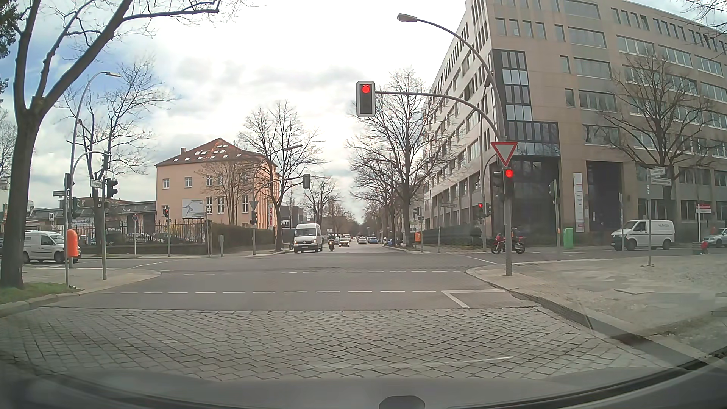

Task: Follow the waypoints while adhering to traffic rules and regulations

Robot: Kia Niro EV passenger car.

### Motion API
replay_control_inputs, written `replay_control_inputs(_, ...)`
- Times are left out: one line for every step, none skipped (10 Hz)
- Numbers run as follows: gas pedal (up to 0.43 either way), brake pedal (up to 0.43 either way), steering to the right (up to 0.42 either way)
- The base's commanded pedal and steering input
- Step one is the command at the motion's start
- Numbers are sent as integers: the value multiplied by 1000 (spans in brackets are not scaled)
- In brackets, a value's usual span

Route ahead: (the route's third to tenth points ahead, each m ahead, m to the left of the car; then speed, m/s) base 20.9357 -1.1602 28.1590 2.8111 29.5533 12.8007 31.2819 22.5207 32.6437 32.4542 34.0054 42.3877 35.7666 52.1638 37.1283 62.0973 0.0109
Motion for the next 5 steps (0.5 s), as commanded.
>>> replay_control_inputs(0, 360, -27)
replay_control_inputs(0, 354, -27)
replay_control_inputs(0, 360, -27)
replay_control_inputs(0, 360, -27)
replay_control_inputs(0, 360, -27)
